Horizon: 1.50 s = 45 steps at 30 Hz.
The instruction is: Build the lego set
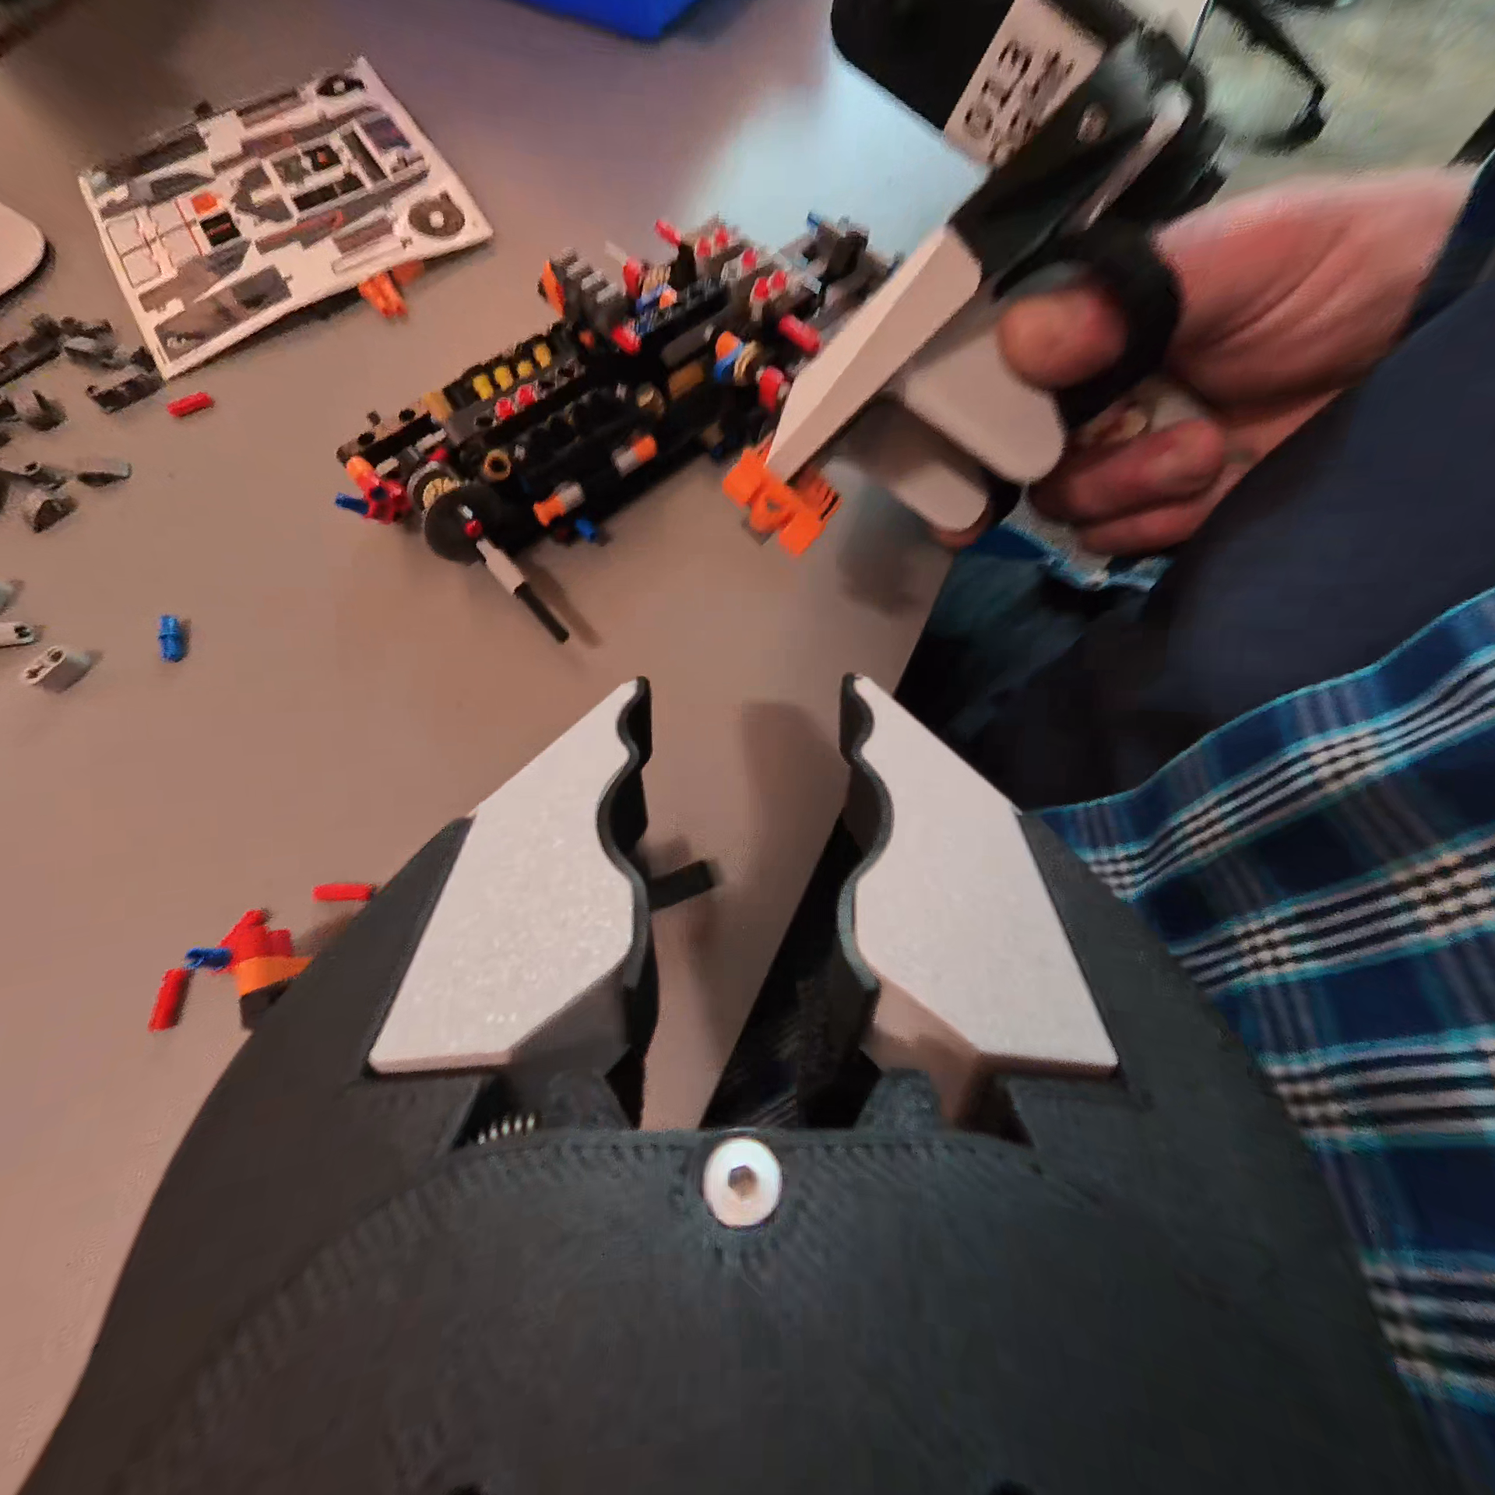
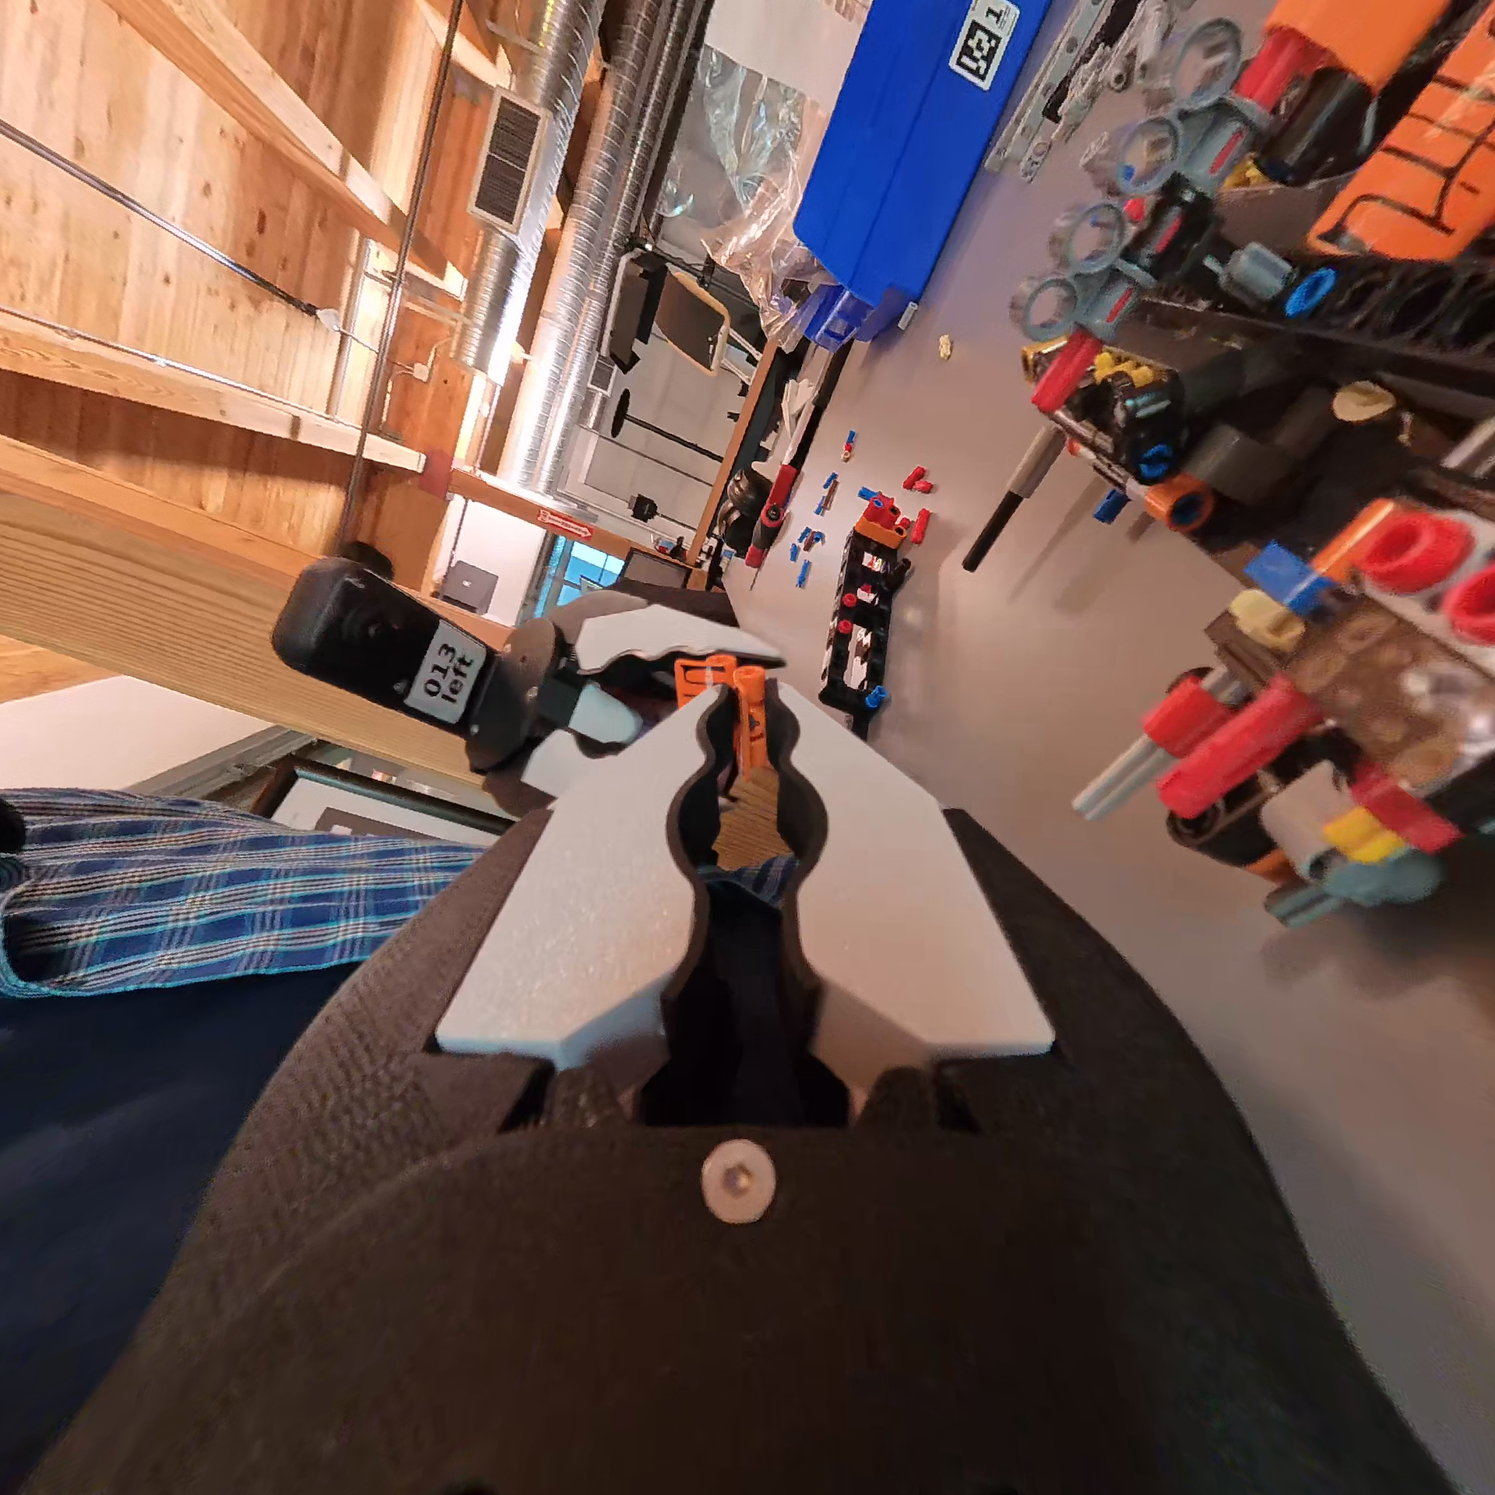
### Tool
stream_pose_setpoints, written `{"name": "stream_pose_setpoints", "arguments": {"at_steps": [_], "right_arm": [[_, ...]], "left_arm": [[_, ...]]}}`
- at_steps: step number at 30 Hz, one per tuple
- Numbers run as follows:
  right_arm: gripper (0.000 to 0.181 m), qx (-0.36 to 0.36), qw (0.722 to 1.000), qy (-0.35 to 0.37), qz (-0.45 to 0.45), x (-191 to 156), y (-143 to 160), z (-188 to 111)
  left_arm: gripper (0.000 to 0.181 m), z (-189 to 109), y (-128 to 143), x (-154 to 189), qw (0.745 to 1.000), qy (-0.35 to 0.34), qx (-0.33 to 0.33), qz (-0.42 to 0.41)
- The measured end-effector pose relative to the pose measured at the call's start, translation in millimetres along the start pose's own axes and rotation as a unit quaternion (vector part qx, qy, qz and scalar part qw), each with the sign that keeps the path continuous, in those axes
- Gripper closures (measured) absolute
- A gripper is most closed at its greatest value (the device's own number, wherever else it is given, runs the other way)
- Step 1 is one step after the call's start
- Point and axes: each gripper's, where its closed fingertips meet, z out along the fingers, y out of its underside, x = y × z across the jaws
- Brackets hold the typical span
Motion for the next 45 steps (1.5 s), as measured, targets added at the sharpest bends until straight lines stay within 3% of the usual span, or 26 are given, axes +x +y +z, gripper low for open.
{"name": "stream_pose_setpoints", "arguments": {"at_steps": [5,11,20,36,45], "right_arm": [[0.177,-0.015,1.0,0.002,-0.012,-1.7,2.8,7.5],[0.176,-0.031,0.999,0.001,-0.024,-3.5,4.9,16.8],[0.176,-0.042,0.998,0.001,-0.04,-3.6,4.0,24.7],[0.172,-0.13,0.983,0.054,-0.114,4.1,27.2,33.0],[0.159,-0.171,0.947,0.15,-0.229,23.7,26.4,28.9]], "left_arm": [[0.149,0.1,-17.8,8.4,0.997,0.026,0.04,-0.056],[0.161,3.5,-20.7,11.8,0.991,0.043,0.06,-0.111],[0.171,-1.8,-20.1,-1.0,0.99,0.015,0.068,-0.121],[0.174,-9.3,1.7,0.4,0.996,0.04,0.012,-0.083],[0.174,-1.9,18.1,-1.8,0.995,0.044,-0.04,-0.078]]}}
